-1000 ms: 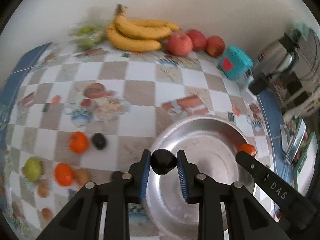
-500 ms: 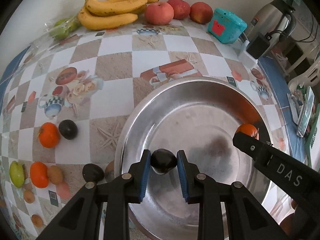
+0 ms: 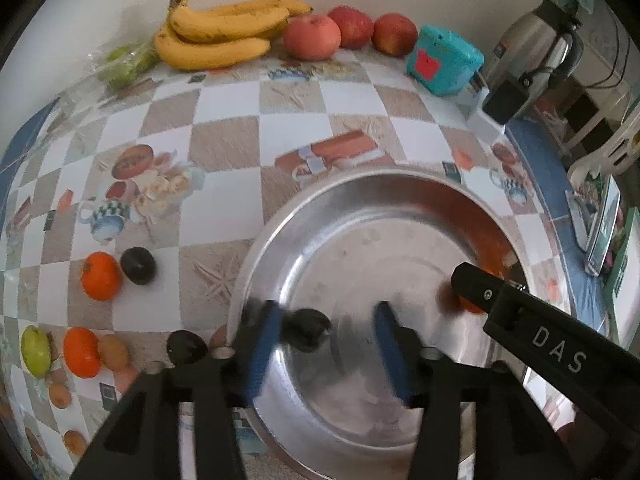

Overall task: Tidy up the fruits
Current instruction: 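Open the right tool dropping the tangerine while the left tool releases the plum, then withdraw both tools from the bowl toward the remaining fruit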

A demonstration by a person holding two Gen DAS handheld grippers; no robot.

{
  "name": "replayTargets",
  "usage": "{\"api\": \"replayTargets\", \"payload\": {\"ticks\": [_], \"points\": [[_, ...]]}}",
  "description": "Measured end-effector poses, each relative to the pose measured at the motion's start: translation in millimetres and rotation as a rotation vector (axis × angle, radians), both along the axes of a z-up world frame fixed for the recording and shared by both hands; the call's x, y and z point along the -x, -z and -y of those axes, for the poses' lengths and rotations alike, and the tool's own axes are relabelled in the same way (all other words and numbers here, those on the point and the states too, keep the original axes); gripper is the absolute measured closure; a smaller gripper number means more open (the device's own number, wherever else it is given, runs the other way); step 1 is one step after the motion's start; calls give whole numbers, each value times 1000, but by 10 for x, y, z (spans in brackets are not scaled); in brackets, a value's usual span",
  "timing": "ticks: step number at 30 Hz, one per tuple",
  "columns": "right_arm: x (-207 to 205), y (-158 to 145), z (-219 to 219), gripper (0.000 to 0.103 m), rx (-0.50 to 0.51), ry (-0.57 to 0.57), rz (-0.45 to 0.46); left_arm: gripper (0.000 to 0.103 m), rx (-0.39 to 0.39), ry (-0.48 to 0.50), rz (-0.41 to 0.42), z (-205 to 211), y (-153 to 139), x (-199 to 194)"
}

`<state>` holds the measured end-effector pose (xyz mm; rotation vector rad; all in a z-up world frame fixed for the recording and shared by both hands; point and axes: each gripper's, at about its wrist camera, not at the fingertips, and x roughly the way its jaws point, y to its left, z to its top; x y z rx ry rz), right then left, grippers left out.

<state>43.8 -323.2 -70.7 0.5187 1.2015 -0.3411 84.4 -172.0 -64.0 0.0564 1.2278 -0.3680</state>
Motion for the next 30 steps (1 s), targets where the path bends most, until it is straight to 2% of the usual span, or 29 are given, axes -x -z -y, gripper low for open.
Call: {"api": "replayTargets", "payload": {"ticks": [1, 4, 6, 9, 12, 15, 17, 20, 26, 30], "points": [[4, -12, 10, 41, 2, 4, 6, 34, 2, -8, 7, -18, -28, -4], [7, -23, 35, 35, 3, 12, 13, 31, 4, -34, 16, -77, -89, -30], [11, -28, 48, 31, 4, 14, 15, 25, 8, -63, 19, -144, -118, -50], [11, -45, 53, 22, 1, 12, 31, 20, -22, -118, 31, -256, -135, -77], [10, -78, 34, 21, 20, 1, 39, 18, -43, -189, 27, -418, -121, -119], [9, -85, 26, 20, 17, -6, 45, 13, -72, -267, 25, -587, -102, -155], [-1, -86, -2, 20, 24, -20, 44, 4, -88, -317, 24, -702, -93, -181], [-19, -81, -64, 20, 28, -49, 40, 1, -124, -386, 45, -870, -108, -209], [-29, -104, -217, 13, 52, -110, 44, 0, -193, -419, 92, -1067, -136, -250], [-42, -101, -320, 11, 55, -153, 51, 0, -204, -409, 121, -1121, -162, -257]]}}
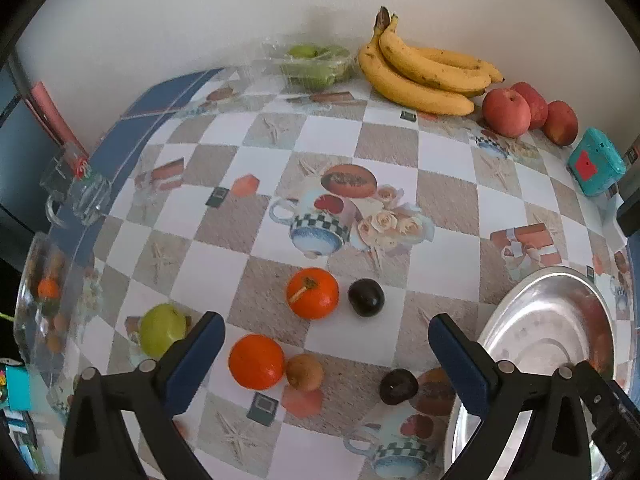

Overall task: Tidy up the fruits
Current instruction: 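Withdraw both tools from the bowl toward the remaining fruit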

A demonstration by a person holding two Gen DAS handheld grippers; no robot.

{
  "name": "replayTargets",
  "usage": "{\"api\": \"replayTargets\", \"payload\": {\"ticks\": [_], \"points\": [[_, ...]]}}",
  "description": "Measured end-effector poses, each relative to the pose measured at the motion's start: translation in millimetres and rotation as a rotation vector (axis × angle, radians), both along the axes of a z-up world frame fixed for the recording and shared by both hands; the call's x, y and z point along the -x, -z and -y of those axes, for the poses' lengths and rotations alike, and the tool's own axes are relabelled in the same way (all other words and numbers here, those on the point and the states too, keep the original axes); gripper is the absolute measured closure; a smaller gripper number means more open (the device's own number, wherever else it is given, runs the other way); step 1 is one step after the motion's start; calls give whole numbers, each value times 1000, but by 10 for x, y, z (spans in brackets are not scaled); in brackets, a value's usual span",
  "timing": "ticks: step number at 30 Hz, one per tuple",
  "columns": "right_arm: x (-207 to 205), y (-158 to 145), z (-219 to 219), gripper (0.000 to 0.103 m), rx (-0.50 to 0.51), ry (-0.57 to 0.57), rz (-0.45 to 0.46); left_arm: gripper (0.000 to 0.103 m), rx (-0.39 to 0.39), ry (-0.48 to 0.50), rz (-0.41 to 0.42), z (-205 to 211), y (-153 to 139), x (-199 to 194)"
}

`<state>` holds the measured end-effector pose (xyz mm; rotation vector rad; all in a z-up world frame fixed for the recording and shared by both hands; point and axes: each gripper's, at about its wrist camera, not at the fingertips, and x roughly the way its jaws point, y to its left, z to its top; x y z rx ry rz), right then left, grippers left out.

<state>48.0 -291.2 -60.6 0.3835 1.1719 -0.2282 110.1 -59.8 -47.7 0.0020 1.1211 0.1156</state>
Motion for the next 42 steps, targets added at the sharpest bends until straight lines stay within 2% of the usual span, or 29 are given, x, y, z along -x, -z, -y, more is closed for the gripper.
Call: {"api": "replayTargets", "payload": {"ticks": [9, 14, 24, 29, 34, 39, 42], "points": [[-10, -5, -194, 8, 17, -72, 48, 0, -26, 6, -1, -84, 23, -1], [6, 2, -206, 8, -51, -79, 93, 0, -33, 16, 14, -168, 1, 22], [47, 40, -303, 8, -62, -92, 90, 0, 16, -15, 18, -458, -18, 130], [78, 54, -365, 8, -99, -99, 95, 0, 59, 0, 16, -576, -40, 234], [107, 14, -471, 8, -123, -121, 112, 0, 63, 13, 23, -670, -82, 330], [99, -10, -621, 8, -141, -164, 115, 0, 96, -24, 44, -887, -144, 415], [100, -78, -730, 8, -152, -204, 146, 0, 117, -51, 64, -1045, -172, 466]]}}
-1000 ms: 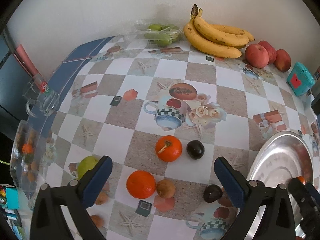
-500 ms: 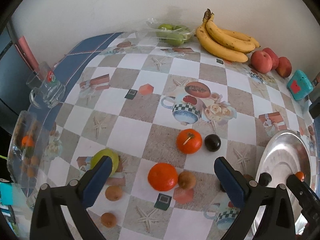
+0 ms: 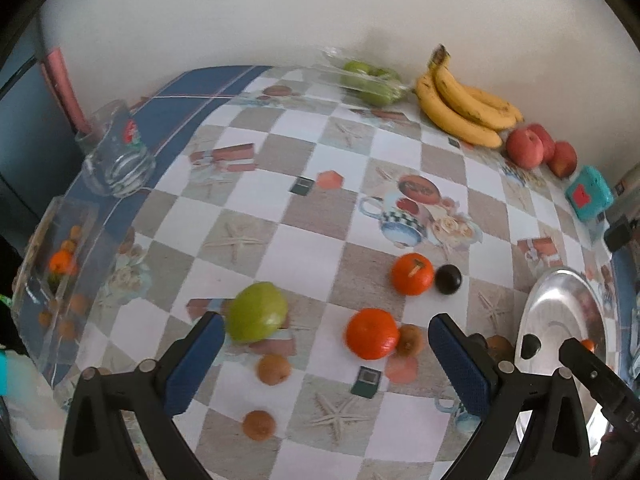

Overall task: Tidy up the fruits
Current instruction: 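Withdraw both tools from the bowl toward the remaining fruit, then grasp a brown kiwi with the left tool while the right tool grasps another dark plum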

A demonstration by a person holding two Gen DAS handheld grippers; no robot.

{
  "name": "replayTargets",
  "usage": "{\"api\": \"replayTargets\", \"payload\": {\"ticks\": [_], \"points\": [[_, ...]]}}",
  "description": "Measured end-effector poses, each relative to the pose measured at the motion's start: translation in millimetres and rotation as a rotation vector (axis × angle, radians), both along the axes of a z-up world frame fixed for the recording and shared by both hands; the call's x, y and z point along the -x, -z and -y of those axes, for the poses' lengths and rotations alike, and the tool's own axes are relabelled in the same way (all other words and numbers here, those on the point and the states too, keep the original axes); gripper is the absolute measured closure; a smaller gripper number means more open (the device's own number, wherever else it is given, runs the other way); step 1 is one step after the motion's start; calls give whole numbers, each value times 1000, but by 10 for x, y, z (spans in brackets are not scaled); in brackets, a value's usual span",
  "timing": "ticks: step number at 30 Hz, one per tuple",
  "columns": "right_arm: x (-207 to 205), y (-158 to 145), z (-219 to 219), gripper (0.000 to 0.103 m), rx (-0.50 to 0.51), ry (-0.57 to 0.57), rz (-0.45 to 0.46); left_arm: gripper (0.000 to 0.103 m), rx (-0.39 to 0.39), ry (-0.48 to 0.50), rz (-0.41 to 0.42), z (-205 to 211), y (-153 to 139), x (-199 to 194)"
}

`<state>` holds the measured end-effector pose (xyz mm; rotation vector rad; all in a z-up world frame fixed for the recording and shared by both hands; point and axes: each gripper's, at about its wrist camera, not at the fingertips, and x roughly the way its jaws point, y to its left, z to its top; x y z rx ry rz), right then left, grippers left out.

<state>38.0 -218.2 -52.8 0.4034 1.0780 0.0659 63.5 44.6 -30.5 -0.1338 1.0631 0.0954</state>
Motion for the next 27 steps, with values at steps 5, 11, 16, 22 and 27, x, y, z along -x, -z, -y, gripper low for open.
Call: {"api": "replayTargets", "payload": {"ticks": [5, 11, 16, 22, 27], "points": [[11, -142, -295, 8, 16, -97, 66, 1, 44, -48, 16, -279, 5, 87], [-35, -177, -707, 35, 48, -230, 96, 9, 75, -79, 25, -585, 62, 225], [-129, -75, -984, 51, 101, -311, 68, 18, 100, -94, -2, -772, 198, 285], [-201, 66, -1099, 59, 158, -351, 25, 31, 139, -55, -66, -809, 386, 309], [-284, 155, -1090, 62, 179, -348, -2, 33, 157, -2, -97, -748, 451, 332]]}}
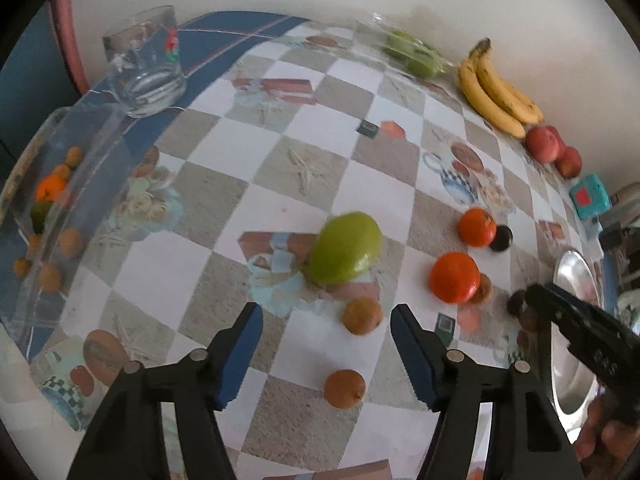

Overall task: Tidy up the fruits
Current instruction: 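Grasp a brown kiwi with the left tool while the right tool grasps another dark plum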

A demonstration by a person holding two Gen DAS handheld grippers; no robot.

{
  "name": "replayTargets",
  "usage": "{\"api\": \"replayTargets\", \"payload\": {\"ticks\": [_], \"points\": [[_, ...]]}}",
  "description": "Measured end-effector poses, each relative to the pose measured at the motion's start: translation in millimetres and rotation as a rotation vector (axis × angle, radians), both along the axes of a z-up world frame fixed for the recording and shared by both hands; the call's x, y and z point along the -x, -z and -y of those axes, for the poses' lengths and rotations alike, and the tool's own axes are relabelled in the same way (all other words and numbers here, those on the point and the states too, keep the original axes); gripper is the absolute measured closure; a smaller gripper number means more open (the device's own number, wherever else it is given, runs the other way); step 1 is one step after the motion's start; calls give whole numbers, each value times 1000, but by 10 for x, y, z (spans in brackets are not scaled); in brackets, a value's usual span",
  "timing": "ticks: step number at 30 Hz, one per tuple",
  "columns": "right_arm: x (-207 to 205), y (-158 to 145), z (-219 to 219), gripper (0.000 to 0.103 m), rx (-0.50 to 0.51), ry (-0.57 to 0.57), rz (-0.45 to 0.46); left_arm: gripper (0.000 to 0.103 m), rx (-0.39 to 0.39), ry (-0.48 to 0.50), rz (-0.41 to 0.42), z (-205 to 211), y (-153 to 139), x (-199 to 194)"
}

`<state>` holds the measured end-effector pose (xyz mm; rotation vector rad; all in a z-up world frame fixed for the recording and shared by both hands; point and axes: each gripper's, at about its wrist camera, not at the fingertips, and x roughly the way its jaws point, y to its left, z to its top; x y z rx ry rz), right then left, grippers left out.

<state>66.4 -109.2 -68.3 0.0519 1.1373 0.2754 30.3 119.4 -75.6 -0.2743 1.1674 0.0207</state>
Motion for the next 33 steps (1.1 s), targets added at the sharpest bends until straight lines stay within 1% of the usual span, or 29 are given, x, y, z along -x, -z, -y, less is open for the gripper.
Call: {"api": "replayTargets", "payload": {"ticks": [6, 8, 10, 17, 19, 24, 25, 26, 31, 33], "points": [[-82, 76, -29, 63, 21, -7, -19, 34, 11, 45, -23, 56, 50, 29], [-113, 106, -43, 63, 40, -8, -27, 36, 19, 59, -27, 74, 63, 42], [-137, 135, -62, 63, 64, -9, -30, 36, 22, 67, -34, 90, 77, 49], [-204, 219, -70, 63, 100, -6, -54, 37, 39, 89, -69, 126, 164, 68], [-215, 227, -69, 63, 115, -5, -53, 42, 39, 91, -78, 136, 182, 70], [-228, 290, -46, 63, 141, 3, -73, 45, 49, 105, -96, 172, 223, 76], [-229, 302, -39, 64, 135, 4, -79, 48, 53, 106, -101, 176, 235, 76], [-228, 308, -35, 68, 132, 6, -83, 48, 60, 107, -109, 178, 253, 79], [-213, 329, -55, 70, 145, -4, -89, 54, 63, 101, -117, 169, 269, 95], [-213, 336, -67, 71, 152, -3, -89, 55, 64, 101, -119, 170, 270, 101]]}}
